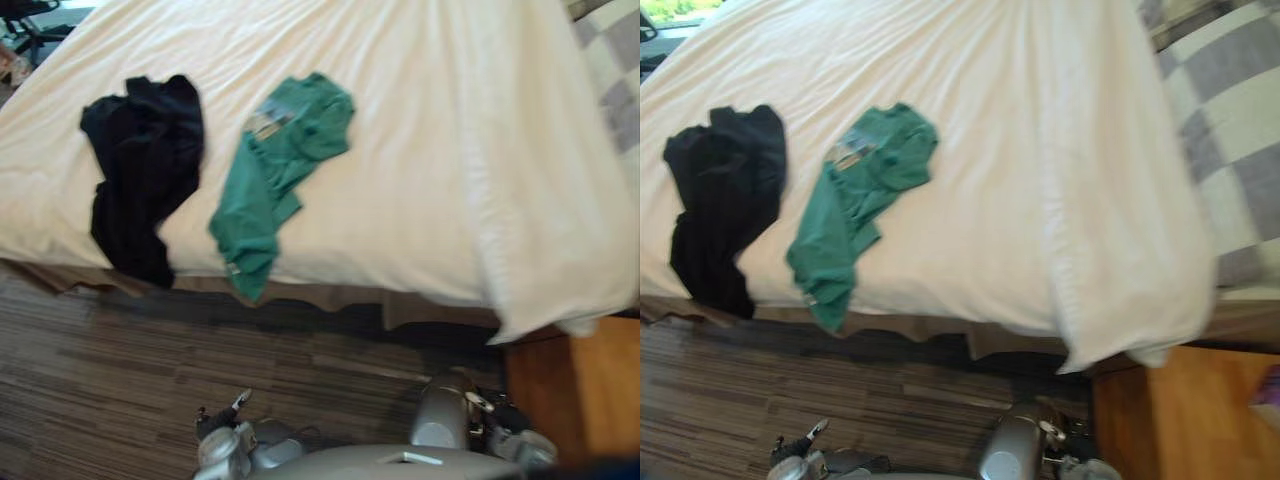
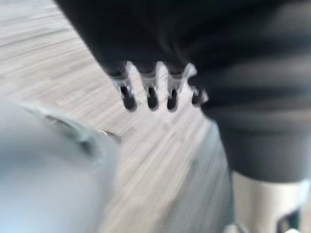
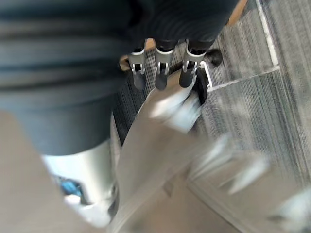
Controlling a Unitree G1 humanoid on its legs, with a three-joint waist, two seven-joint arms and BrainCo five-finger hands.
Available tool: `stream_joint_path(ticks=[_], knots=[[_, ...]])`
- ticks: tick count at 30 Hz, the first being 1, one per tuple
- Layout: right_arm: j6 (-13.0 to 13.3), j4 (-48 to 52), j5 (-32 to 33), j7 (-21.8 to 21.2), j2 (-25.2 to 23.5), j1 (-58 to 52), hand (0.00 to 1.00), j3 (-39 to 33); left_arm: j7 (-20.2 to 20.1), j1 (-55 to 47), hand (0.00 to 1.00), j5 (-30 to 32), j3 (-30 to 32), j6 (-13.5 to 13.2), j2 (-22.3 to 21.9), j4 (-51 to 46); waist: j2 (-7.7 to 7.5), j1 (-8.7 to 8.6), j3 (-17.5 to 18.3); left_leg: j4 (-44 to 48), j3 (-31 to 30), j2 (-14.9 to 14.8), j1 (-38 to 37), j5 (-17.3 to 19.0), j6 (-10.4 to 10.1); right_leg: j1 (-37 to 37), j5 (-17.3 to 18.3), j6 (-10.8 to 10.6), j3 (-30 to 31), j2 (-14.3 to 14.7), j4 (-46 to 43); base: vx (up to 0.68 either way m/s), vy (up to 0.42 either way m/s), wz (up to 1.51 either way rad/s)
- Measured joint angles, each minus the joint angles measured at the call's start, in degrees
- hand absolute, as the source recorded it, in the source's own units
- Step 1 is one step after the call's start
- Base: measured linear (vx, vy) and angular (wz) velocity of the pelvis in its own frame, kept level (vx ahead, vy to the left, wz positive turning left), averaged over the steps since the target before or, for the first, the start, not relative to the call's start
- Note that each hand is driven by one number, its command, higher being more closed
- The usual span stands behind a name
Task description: Tidy the bed and pick cloth on bed and put in laundry
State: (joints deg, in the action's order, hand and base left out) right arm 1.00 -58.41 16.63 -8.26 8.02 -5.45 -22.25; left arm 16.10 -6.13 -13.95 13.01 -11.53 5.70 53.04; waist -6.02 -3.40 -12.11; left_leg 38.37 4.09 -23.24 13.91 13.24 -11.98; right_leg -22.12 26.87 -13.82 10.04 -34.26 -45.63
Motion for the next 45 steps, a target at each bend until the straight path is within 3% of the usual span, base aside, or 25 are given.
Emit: stream_joint_path(ticks=[1, 2, 4, 5, 6, 7, 8, 9, 10, 11, 12, 13, 14, 15, 19, 22, 24, 27, 31, 35, 37, 39, 41, 42, 45], knots=[[0.23, 0.99, -1.88, 0.01, -0.07, -0.62, 0.0, -2.45, -2.91, -0.45, 0.0, 0.21, -2.09, -0.63, -1.55, 1.16, 2.81, 0.24, 1.7, 1.55, 1.42, -0.27, -1.11, 5.49, -2.88, 4.66, -6.64, 0.0, -0.45, 1.16, 8.68, 0.07, 0.932, -0.53], [0.69, 1.86, -2.77, -0.09, -0.57, -1.15, 0.0, -3.07, -3.94, -0.55, 0.0, 0.43, -2.73, -0.67, -2.17, 1.53, 3.46, 0.59, 2.17, 2.08, 2.85, -0.31, -1.93, 8.23, -2.89, 6.0, -11.15, 0.82, 0.02, 1.27, 12.14, 0.05, 0.689, -0.61], [2.0, 1.8, -5.52, 0.02, -3.92, -1.42, 0.0, -4.49, -5.18, 1.06, 0.0, 1.77, -4.27, -0.29, -2.2, 2.26, 4.85, 1.19, 3.02, 4.23, 5.15, -0.02, -1.56, 10.7, -2.51, 8.53, -24.96, 8.54, -1.45, 2.06, 21.37, 0.03, 0.678, -0.39], [3.17, 0.55, -8.04, -0.8, -5.32, -1.06, 0.0, -5.52, -5.55, 1.34, 0.0, 2.66, -4.58, 0.51, -0.97, 2.25, 4.69, 0.61, 3.5, 3.45, 6.12, -0.42, -1.09, 10.72, -2.47, 8.42, -25.32, 7.62, -5.57, 4.02, 19.37, 0.07, 0.634, -0.26], [3.17, -0.81, -10.08, -2.65, -5.24, -1.05, 0.0, -3.95, -5.71, 1.75, 0.0, 4.13, -4.63, 2.18, 0.2, 2.62, 3.71, 0.22, 3.72, 1.64, 6.92, -0.42, -1.94, 10.23, -2.35, 7.79, -22.02, 4.81, -10.21, 6.57, 14.43, 0.13, 0.502, -0.44], [3.29, -3.04, -12.19, -4.5, -5.51, -0.97, 0.0, -0.58, -5.72, 2.03, 0.0, 6.72, -5.23, 5.14, 1.58, 2.97, 2.37, 0.9, 4.36, -2.34, 9.94, -0.15, -4.56, 8.58, -2.03, 7.53, -16.51, 3.01, -16.7, 11.52, 9.7, 0.14, 0.336, -0.67], [3.46, -3.57, -12.71, -5.02, -5.52, -0.66, 0.0, 1.07, -5.75, 1.68, 0.0, 7.8, -6.06, 6.39, 1.93, 3.28, 2.19, 1.16, 4.47, -4.83, 11.73, 0.06, -6.3, 7.52, -1.83, 7.51, -13.51, 2.95, -19.71, 14.11, 8.74, 0.21, 0.384, -1.04], [3.98, -3.43, -14.62, -6.25, -4.81, 0.12, 0.0, 4.72, -5.81, 1.92, 0.0, 9.36, -6.71, 8.55, 1.88, 3.64, 2.29, 0.7, 4.56, -10.43, 15.62, 0.79, -8.78, 4.55, 0.13, 7.81, -10.71, 4.4, -24.58, 20.14, 9.72, 0.2, 0.303, -1.0], [4.21, -3.19, -18.82, -7.58, -3.51, 0.57, 0.0, 8.06, -6.19, 3.11, 0.0, 11.36, -8.75, 11.0, 1.93, 3.72, 2.29, 0.26, 4.68, -15.79, 19.0, 3.22, -10.66, 0.53, 3.38, 9.93, -10.01, 7.76, -28.08, 24.51, 16.93, 0.2, 0.299, -0.88], [4.44, -3.19, -20.64, -7.95, -2.82, 0.97, 0.0, 9.71, -6.43, 3.89, 0.0, 11.87, -9.75, 11.94, 1.71, 3.9, 2.11, -0.05, 4.79, -17.47, 20.24, 4.76, -11.2, -1.18, 4.4, 11.56, -11.54, 10.52, -29.49, 25.02, 21.35, 0.14, 0.249, -0.56], [5.28, -3.09, -22.66, -8.09, -2.63, 1.43, 0.0, 12.04, -7.37, 5.27, 0.0, 13.72, -11.72, 13.75, 1.53, 4.05, 3.14, -0.42, 4.12, -14.63, 20.1, 5.72, -9.91, -3.71, 6.19, 14.39, -15.21, 10.6, -28.94, 24.86, 27.8, 0.09, 0.232, -0.25], [5.72, -3.07, -23.4, -7.88, -2.81, 2.09, 0.0, 14.14, -7.81, 6.33, 0.0, 16.65, -14.22, 14.92, 1.05, 3.96, 1.8, -0.54, 3.45, -13.95, 18.24, 8.93, -8.15, -1.92, 5.97, 16.93, -16.59, 9.68, -27.83, 22.47, 31.37, 0.07, 0.18, -0.05], [5.73, -3.07, -24.0, -7.2, -2.29, 2.09, 0.0, 14.97, -7.85, 6.95, 0.0, 18.05, -15.76, 15.23, 0.35, 3.95, 2.24, -0.91, 3.71, -20.8, 17.29, 11.45, -8.96, -2.34, 6.0, 17.82, -17.29, 9.47, -27.62, 22.06, 32.21, 0.05, 0.17, 0.0], [5.71, -3.08, -24.33, -6.86, -0.18, 1.37, 0.0, 17.45, -7.8, 7.27, 0.0, 20.15, -19.1, 16.4, -0.66, 3.9, 4.82, -1.17, 4.11, -27.26, 17.84, 12.55, -9.87, -9.09, 6.42, 18.6, -17.7, 9.46, -25.32, 23.09, 32.66, 0.07, 0.139, -0.07], [5.6, -2.82, -24.69, -4.82, -0.91, 1.69, 0.0, 23.5, -5.16, 7.03, 0.0, 17.68, -21.93, 19.34, 1.26, 4.55, 3.04, -1.17, 5.43, -31.33, 17.26, 13.71, -11.94, -10.97, 5.73, 20.84, -18.23, 8.2, -21.22, 24.34, 37.73, 0.03, 0.035, 0.02], [4.92, -2.87, -24.56, -2.59, -0.68, 1.74, 0.0, 23.68, -4.76, 5.06, 0.0, 18.36, -21.82, 17.93, 0.62, 4.76, 3.17, -1.57, 5.35, -33.99, 17.2, 14.38, -14.34, -12.39, 5.82, 22.6, -18.23, 8.2, -21.4, 24.23, 38.06, 0.0, 0.002, 0.06], [3.63, -3.38, -21.88, -0.37, 0.3, 1.9, 0.0, 24.95, -4.87, 3.93, 0.0, 20.11, -21.25, 15.44, 0.29, 4.73, 4.26, -1.64, 4.88, -35.71, 17.33, 14.82, -17.25, -13.07, 5.91, 25.2, -18.23, 8.2, -21.48, 24.2, 38.88, -0.01, 0.011, 0.06], [2.1, -4.36, -18.24, 0.69, 1.36, 1.94, 0.0, 25.18, -4.96, 2.95, 0.0, 20.05, -20.13, 14.4, -0.27, 5.04, 5.83, -1.71, 5.32, -36.27, 17.55, 14.96, -18.26, -13.37, 5.96, 25.82, -18.27, 8.14, -21.14, 24.21, 39.04, -0.04, 0.008, -0.06], [1.15, -5.62, -17.53, 0.49, 1.59, 2.06, 0.0, 24.89, -4.83, 2.59, 0.0, 19.71, -18.55, 12.21, -0.61, 5.73, 6.01, -1.59, 5.38, -35.23, 19.09, 14.88, -19.14, -13.27, 5.93, 26.15, -18.55, 8.0, -19.71, 24.07, 39.07, -0.05, 0.017, -0.15], [0.37, -5.8, -18.06, -0.04, 1.43, 2.44, 0.0, 24.43, -3.43, 2.8, 0.0, 18.38, -17.29, 11.08, -0.3, 5.67, 5.13, -1.08, 4.68, -25.14, 20.68, 12.54, -15.06, -11.43, 6.0, 25.79, -19.1, 8.04, -18.69, 23.78, 38.39, -0.07, 0.008, -0.18], [0.36, -5.41, -17.98, -0.04, 1.43, 2.47, 0.0, 23.07, -3.25, 2.84, 0.0, 18.18, -17.32, 10.7, -0.34, 5.69, 5.93, -1.13, 4.19, -26.42, 20.4, 11.78, -14.89, -11.44, 5.98, 23.06, -17.23, 8.47, -18.63, 23.73, 34.09, -0.1, 0.01, 0.07], [0.33, -4.83, -17.99, 0.02, 1.41, 2.47, 0.0, 22.06, -3.32, 2.95, 0.0, 17.85, -17.29, 10.01, -0.36, 5.68, 5.6, -1.46, 4.0, -28.12, 20.31, 11.83, -14.84, -11.45, 5.93, 19.7, -14.17, 9.36, -18.48, 23.23, 29.14, -0.15, 0.009, 0.14], [0.23, -4.46, -18.02, 0.19, 0.87, 2.79, 0.0, 20.14, -3.64, 3.16, 0.0, 17.49, -16.23, 9.45, -0.25, 5.2, 4.45, -1.66, 3.38, -23.78, 19.54, 12.47, -11.73, -11.49, 5.74, 16.35, -11.77, 10.27, -16.66, 20.58, 23.85, -0.17, -0.039, -0.07], [0.14, -4.36, -18.07, 0.35, 1.07, 3.0, 0.0, 18.82, -3.73, 3.19, 0.0, 17.0, -15.8, 9.13, -0.24, 5.02, 4.38, -1.91, 3.11, -18.3, 19.02, 11.04, -8.77, -9.07, 8.1, 14.32, -11.39, 10.41, -15.59, 19.26, 21.92, -0.2, -0.014, -0.42], [0.71, -4.26, -18.09, 0.99, 1.78, 2.89, 0.0, 16.49, -3.82, 3.23, 0.0, 17.01, -15.03, 7.96, -0.25, 5.66, 4.37, -2.6, 2.95, -14.23, 17.08, 6.12, -6.88, -9.04, 9.34, 8.57, -8.64, 7.93, -9.88, 14.74, 13.78, -0.11, 0.11, -0.45]])
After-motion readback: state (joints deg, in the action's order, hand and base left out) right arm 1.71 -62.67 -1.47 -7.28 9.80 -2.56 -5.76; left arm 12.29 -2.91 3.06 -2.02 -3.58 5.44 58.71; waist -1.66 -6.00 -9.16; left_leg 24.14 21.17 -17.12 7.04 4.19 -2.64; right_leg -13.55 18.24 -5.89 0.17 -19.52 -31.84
